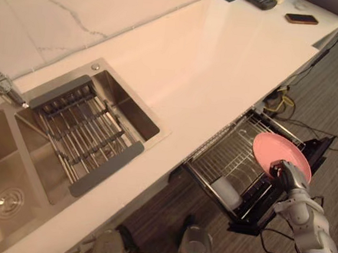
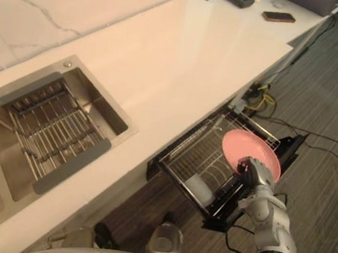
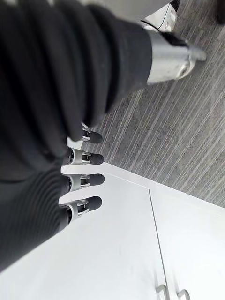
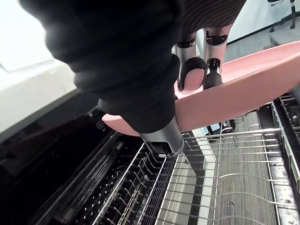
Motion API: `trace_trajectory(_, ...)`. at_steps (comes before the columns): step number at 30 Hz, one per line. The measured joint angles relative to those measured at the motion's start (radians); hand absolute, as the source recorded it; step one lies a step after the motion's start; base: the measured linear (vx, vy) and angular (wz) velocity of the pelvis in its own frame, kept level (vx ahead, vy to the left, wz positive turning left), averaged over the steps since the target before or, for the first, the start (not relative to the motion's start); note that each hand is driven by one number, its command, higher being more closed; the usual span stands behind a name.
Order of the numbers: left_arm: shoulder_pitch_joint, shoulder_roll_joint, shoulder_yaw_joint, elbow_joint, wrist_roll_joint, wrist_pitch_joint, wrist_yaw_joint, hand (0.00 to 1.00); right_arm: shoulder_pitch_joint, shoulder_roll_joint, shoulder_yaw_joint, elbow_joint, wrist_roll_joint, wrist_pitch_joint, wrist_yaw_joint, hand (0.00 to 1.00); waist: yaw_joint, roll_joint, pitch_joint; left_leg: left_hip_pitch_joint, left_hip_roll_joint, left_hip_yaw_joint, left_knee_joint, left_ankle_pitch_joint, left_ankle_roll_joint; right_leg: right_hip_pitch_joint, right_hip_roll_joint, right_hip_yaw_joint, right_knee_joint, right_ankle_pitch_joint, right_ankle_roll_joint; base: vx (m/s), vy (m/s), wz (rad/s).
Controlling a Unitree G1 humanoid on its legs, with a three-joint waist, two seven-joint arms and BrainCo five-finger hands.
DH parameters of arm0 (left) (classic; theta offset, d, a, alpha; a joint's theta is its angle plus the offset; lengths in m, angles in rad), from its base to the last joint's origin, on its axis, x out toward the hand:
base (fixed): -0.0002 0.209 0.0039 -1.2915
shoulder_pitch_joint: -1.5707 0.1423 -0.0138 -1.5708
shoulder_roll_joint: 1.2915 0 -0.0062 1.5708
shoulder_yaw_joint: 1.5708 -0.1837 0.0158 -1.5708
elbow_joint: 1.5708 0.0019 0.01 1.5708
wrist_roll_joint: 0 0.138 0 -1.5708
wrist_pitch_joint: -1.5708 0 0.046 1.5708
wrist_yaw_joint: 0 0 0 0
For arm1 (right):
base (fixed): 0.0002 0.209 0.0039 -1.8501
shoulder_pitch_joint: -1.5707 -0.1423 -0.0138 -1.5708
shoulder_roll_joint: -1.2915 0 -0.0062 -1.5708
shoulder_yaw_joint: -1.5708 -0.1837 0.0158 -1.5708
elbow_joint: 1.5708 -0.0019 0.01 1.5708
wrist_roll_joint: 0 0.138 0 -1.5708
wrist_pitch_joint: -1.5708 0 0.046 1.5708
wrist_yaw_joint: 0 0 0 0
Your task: Walk over to the sink, pick up the cup, carry it to the dishwasher, place the cup inside the dishwasher, then close the dishwasher door
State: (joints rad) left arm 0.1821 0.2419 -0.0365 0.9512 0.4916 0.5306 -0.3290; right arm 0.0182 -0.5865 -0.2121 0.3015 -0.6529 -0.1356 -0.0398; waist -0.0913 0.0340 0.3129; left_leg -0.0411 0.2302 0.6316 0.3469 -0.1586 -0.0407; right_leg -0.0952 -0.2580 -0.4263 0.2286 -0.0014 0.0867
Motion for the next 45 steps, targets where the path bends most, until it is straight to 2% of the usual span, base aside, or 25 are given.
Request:
trace_trajectory(3,-0.030,0.008,0.009,-0.011,-0.004,0.000,0.017,0.00,-0.055,0.001,0.015,0.043,0.025,0.023,-0.018,1.00,0.006,0.004,0.038,-0.029,-0.026,-0.017,-0.032,0.027,0.011,-0.023,-0.019,-0.020,-0.001,0.009,-0.003,-0.04,0.012,0.23)
trace_trajectory(6,-0.043,0.012,0.023,-0.031,-0.019,0.000,0.038,0.00,-0.112,0.000,0.013,0.086,0.069,0.053,-0.038,1.00,0.010,0.019,0.067,-0.051,-0.057,-0.032,-0.076,0.059,0.023,-0.048,-0.034,-0.027,-0.002,0.016,-0.001,-0.01,0.016,0.24)
trace_trajectory(12,-0.071,0.005,0.022,-0.038,-0.052,0.001,0.077,0.00,-0.279,-0.065,0.015,0.199,0.151,0.080,-0.071,1.00,0.016,0.077,0.135,-0.087,-0.113,-0.053,-0.130,0.109,0.052,-0.106,-0.070,-0.024,0.025,0.028,0.015,0.00,0.020,0.10)
trace_trajectory(14,-0.078,0.002,0.022,-0.038,-0.060,0.000,0.078,0.00,-0.310,-0.083,0.017,0.220,0.174,0.089,-0.072,1.00,0.021,0.089,0.142,-0.095,-0.125,-0.055,-0.148,0.122,0.056,-0.122,-0.079,-0.023,0.034,0.028,0.015,-0.03,0.020,0.07)
trace_trajectory(18,-0.102,0.002,0.014,-0.038,-0.115,0.000,0.087,0.00,-0.372,-0.130,0.043,0.277,0.227,0.137,-0.073,1.00,0.031,0.120,0.158,-0.105,-0.160,-0.058,-0.206,0.160,0.065,-0.169,-0.106,-0.017,0.067,0.019,0.011,-0.02,0.016,0.08)
trace_trajectory(21,-0.110,0.004,0.018,-0.037,-0.141,0.000,0.094,0.00,-0.393,-0.137,0.047,0.313,0.265,0.156,-0.070,1.00,0.032,0.148,0.169,-0.109,-0.184,-0.060,-0.239,0.181,0.067,-0.198,-0.128,-0.007,0.096,0.015,0.017,-0.01,0.005,0.07)
trace_trajectory(24,-0.111,0.004,0.018,-0.037,-0.148,-0.005,0.107,0.00,-0.395,-0.134,0.048,0.335,0.295,0.166,-0.055,1.00,0.032,0.164,0.171,-0.112,-0.206,-0.060,-0.272,0.203,0.073,-0.226,-0.145,0.004,0.117,0.012,0.020,0.01,-0.002,0.02)
trace_trajectory(25,-0.112,0.004,0.018,-0.037,-0.156,-0.009,0.108,0.00,-0.393,-0.132,0.048,0.351,0.316,0.177,-0.044,0.00,0.032,0.166,0.172,-0.106,-0.213,-0.062,-0.286,0.212,0.071,-0.228,-0.151,0.005,0.122,0.011,0.022,0.02,-0.012,0.05)
trace_trajectory(31,-0.112,-0.005,0.013,-0.036,-0.156,-0.044,0.137,0.00,-0.375,-0.103,0.044,0.348,0.376,0.180,-0.030,0.00,0.031,0.167,0.172,-0.072,-0.239,-0.063,-0.339,0.232,0.062,-0.230,-0.165,0.020,0.144,-0.009,0.023,0.01,-0.017,-0.02)
trace_trajectory(38,-0.109,-0.052,-0.005,-0.025,-0.155,-0.073,0.172,0.00,-0.355,-0.017,0.039,0.342,0.424,0.180,-0.095,0.00,0.023,0.176,0.162,-0.035,-0.239,-0.080,-0.348,0.234,0.051,-0.179,-0.162,0.006,0.133,-0.018,0.031,0.05,-0.059,0.03)
trace_trajectory(41,-0.093,-0.069,-0.003,-0.017,-0.155,-0.083,0.183,0.00,-0.300,0.026,0.028,0.337,0.463,0.180,-0.149,0.00,0.030,0.182,0.136,-0.006,-0.239,-0.084,-0.347,0.228,0.043,-0.143,-0.160,0.000,0.122,-0.023,0.039,0.08,-0.057,0.00)
trace_trajectory(43,-0.061,-0.070,-0.001,-0.017,-0.154,-0.092,0.191,0.00,-0.253,0.078,0.001,0.310,0.510,0.181,-0.168,0.00,0.031,0.181,0.096,-0.003,-0.238,-0.085,-0.347,0.222,0.034,-0.136,-0.156,-0.002,0.112,-0.025,0.042,0.11,-0.056,-0.05)
trace_trajectory(45,-0.028,-0.077,0.027,-0.015,-0.153,-0.097,0.192,0.00,-0.168,0.127,-0.048,0.233,0.568,0.178,-0.184,0.00,0.027,0.176,0.072,0.030,-0.234,-0.089,-0.348,0.214,0.024,-0.093,-0.148,-0.009,0.090,-0.022,0.046,0.11,-0.062,-0.06)
